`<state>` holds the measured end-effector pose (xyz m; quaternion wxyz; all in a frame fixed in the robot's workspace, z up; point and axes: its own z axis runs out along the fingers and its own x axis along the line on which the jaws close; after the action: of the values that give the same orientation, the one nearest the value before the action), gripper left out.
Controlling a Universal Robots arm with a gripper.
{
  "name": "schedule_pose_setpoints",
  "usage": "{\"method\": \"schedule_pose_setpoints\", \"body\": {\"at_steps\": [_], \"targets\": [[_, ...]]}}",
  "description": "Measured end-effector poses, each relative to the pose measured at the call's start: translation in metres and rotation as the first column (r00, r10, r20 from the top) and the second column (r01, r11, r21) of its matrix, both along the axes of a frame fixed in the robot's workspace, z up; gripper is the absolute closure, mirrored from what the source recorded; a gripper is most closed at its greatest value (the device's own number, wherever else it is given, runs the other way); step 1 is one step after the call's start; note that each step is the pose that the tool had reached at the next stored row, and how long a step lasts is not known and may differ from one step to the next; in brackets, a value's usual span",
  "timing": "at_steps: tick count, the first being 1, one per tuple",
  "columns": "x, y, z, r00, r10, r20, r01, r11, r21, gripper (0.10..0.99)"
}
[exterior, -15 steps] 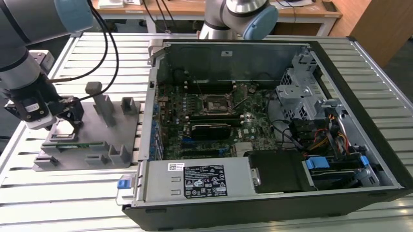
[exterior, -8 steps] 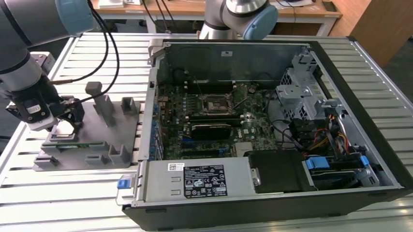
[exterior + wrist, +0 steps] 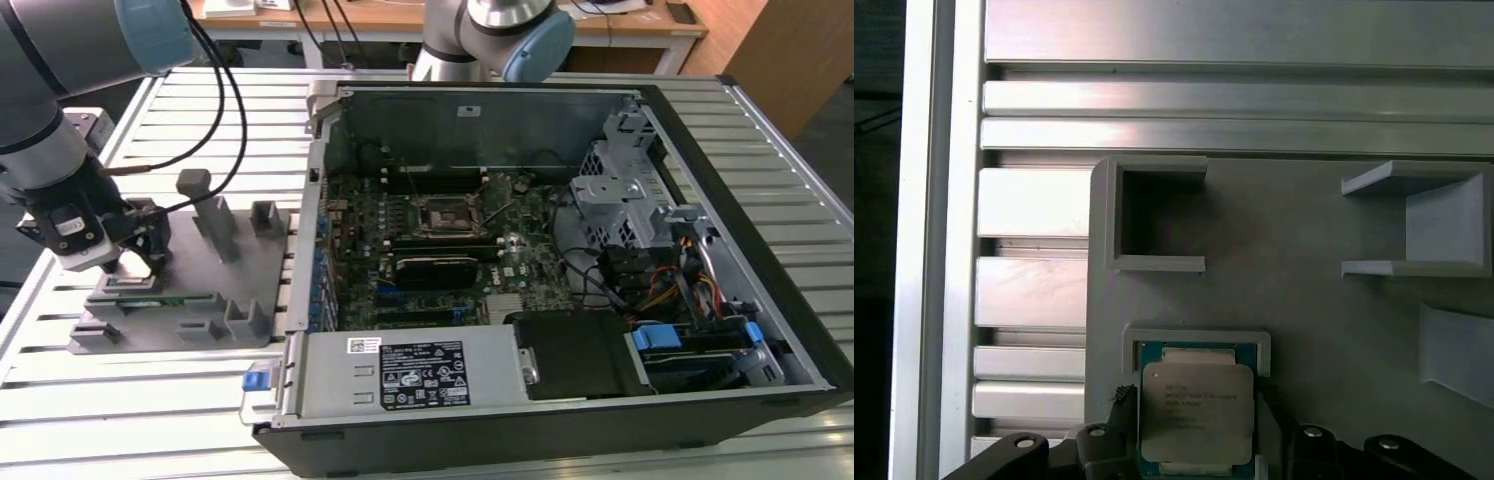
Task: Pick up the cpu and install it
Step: 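Pick up the cpu and move it towards the insertion slot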
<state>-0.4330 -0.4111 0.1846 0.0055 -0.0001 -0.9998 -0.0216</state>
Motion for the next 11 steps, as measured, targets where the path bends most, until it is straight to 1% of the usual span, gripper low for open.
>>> {"method": "schedule_pose_setpoints", "body": {"at_steps": [1, 7, 8, 10, 11], "targets": [[0.0000, 0.0000, 0.0000, 1.0000, 0.000, 0.0001, 0.000, 1.0000, 0.000, 0.537], [0.0000, 0.0000, 0.0001, 1.0000, 0.000, 0.0001, 0.000, 1.0000, -0.001, 0.537], [0.0000, 0.0000, 0.0001, 1.0000, 0.000, 0.0001, 0.000, 1.0000, -0.001, 0.522], [0.0000, 0.0000, 0.0002, 1.0000, 0.000, 0.0000, 0.000, 1.0000, -0.002, 0.522], [0.0000, 0.0000, 0.0004, 1.0000, 0.000, 0.0000, 0.000, 1.0000, -0.002, 0.463]]}}
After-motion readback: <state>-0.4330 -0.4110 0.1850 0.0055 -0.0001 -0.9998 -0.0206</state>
